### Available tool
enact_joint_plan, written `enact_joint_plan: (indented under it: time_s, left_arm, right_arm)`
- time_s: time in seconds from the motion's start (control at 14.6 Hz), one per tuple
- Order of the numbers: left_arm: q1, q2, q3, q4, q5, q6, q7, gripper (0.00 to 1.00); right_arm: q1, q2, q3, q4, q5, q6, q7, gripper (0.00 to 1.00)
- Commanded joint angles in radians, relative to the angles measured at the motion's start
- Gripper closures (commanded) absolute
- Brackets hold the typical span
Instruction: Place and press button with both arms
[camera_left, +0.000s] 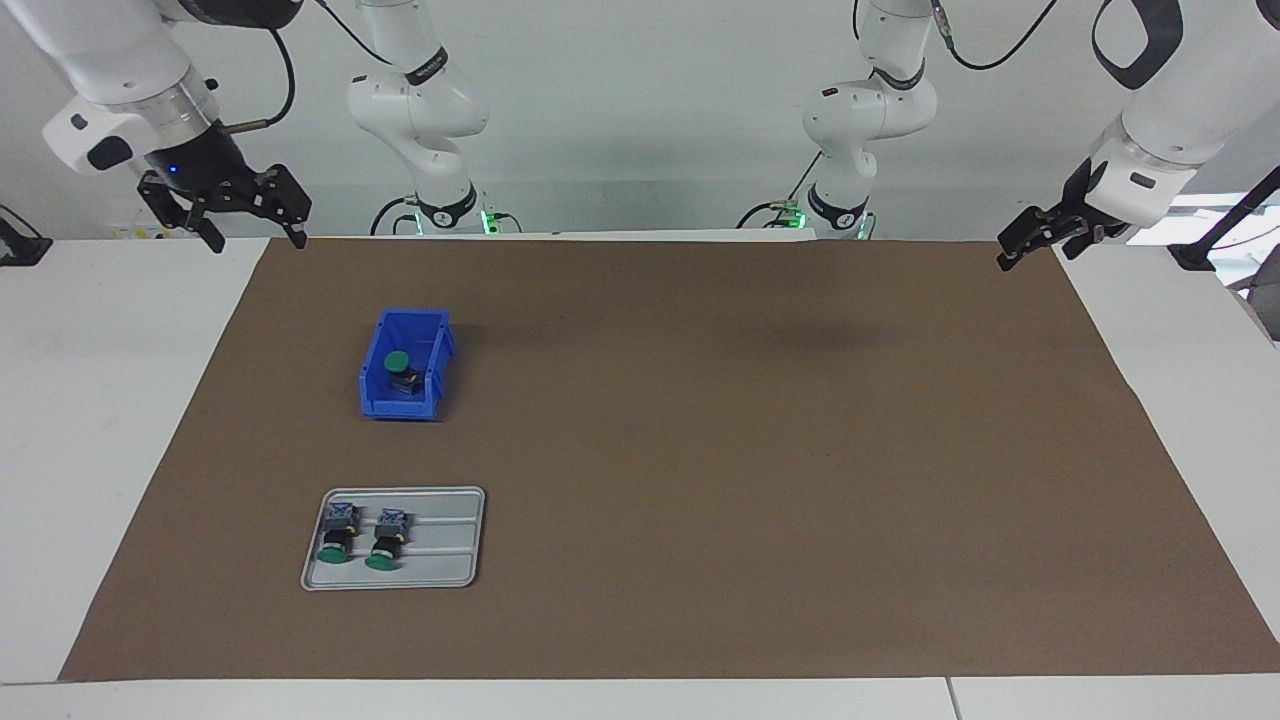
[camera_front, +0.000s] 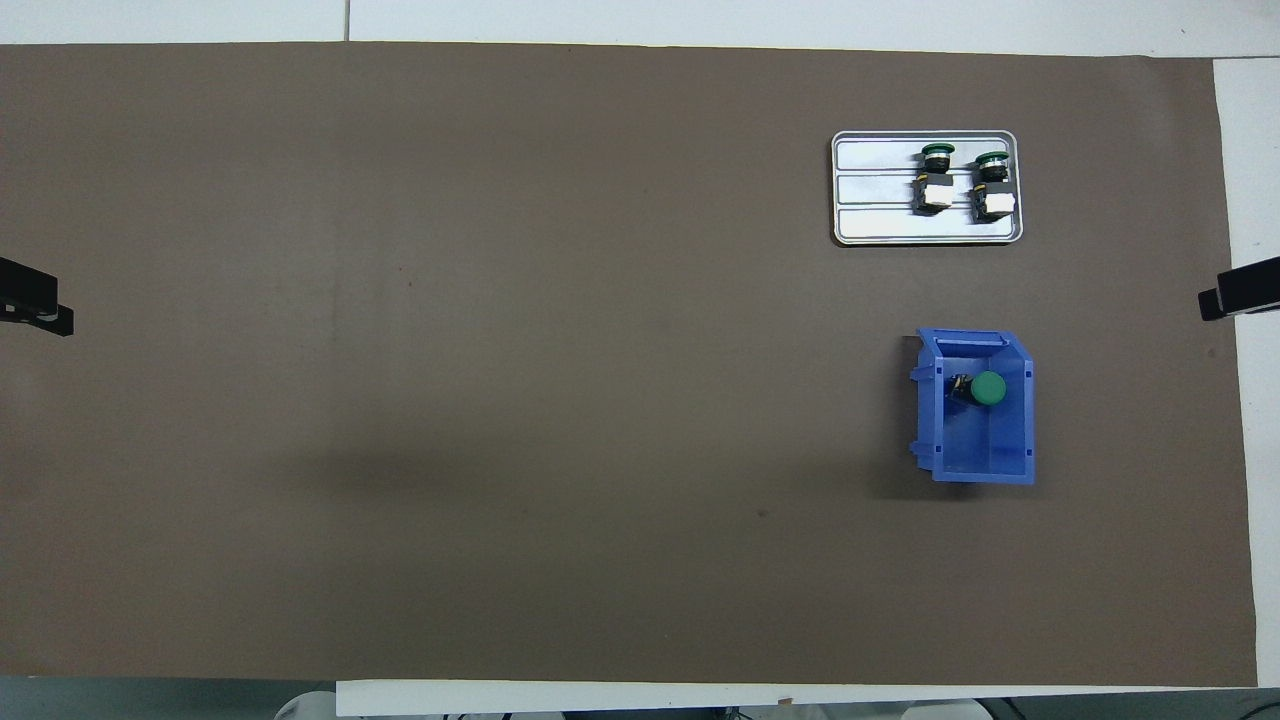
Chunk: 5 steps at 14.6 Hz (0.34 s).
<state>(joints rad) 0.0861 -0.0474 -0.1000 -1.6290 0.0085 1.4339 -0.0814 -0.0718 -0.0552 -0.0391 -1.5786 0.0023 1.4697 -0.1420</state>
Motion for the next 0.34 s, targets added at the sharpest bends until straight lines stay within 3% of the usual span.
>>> enact_joint_plan:
  time_s: [0.0, 0.27]
  left_arm:
    - [-0.005, -0.025, -0.007, -0.023, 0.021, -0.007, 0.012, 0.0]
    - [-0.005, -0.025, -0.007, -0.023, 0.021, -0.007, 0.012, 0.0]
  right_arm:
    - [-0.002, 0.029, 0.013, 0.034, -0.025, -0.011, -0.005, 0.0]
    - [0.001, 0.034, 0.012, 0.031, -0.034, -0.002, -0.005, 0.0]
